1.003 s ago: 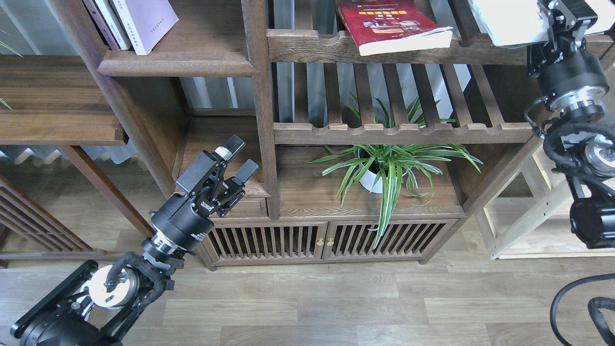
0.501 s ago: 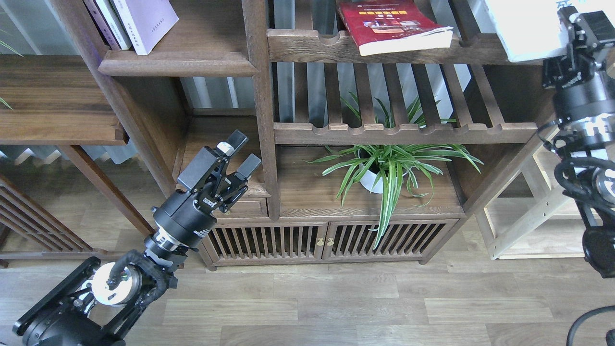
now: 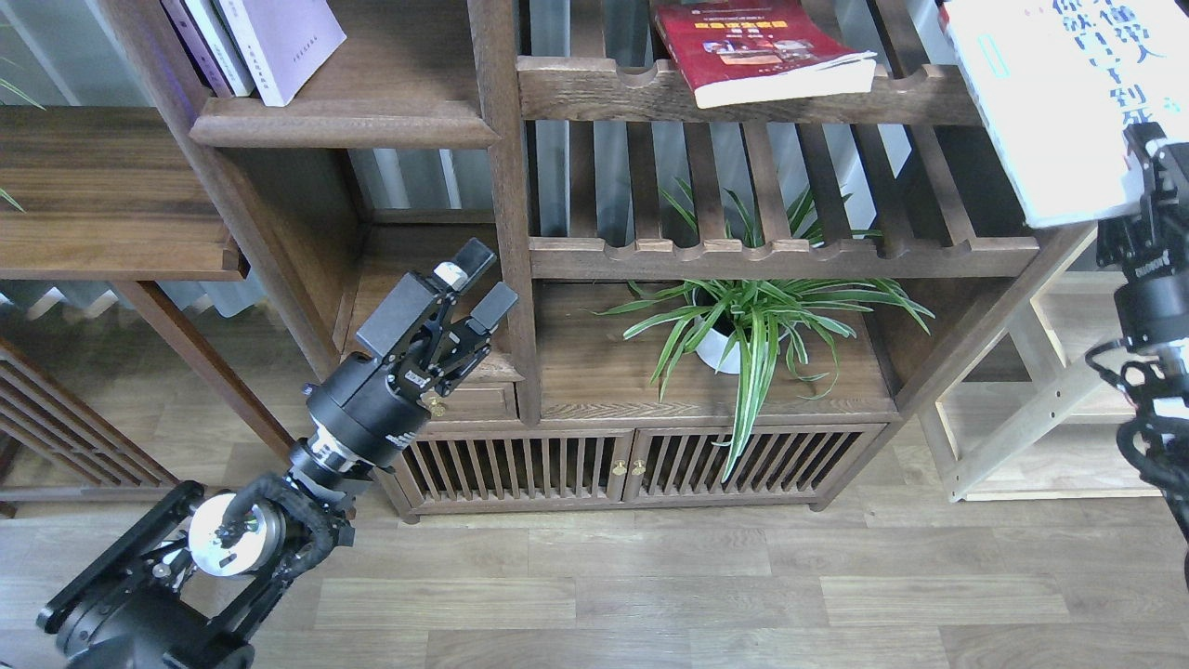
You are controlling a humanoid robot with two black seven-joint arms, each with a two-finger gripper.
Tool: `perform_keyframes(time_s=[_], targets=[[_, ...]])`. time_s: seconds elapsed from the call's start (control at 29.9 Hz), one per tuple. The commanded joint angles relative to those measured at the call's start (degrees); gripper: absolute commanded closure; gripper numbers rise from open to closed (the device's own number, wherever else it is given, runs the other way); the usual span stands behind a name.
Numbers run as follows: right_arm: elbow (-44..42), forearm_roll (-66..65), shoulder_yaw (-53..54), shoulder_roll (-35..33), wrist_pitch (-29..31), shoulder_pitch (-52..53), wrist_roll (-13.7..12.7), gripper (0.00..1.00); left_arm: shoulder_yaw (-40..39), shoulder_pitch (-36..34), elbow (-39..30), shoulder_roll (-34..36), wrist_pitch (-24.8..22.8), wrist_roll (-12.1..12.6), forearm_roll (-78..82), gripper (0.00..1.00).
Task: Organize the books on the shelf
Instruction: 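Pull the white booklet down from the top shelf with the right gripper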
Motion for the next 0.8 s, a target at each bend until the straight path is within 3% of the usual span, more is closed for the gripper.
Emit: perform_keyframes(time_s=[0.0, 0.33, 0.77], targets=[[0.3, 0.0, 0.5, -0.2, 0.0, -3.5, 0.0, 0.95, 0.0, -0.7, 0.0, -1.3, 0.0, 0.1, 0.2, 0.01], [1.0, 0.0, 6.1, -0.1, 0.0, -8.0, 0.2, 0.96, 0.7, -1.5, 0.1, -3.4, 0.0, 0.1, 2.2, 0.01], [2.4, -0.2, 3.5, 0.7, 0.0, -19.4, 0.3, 0.96, 1.9, -1.3, 0.4, -4.3, 0.0, 0.5, 2.7, 0.01]])
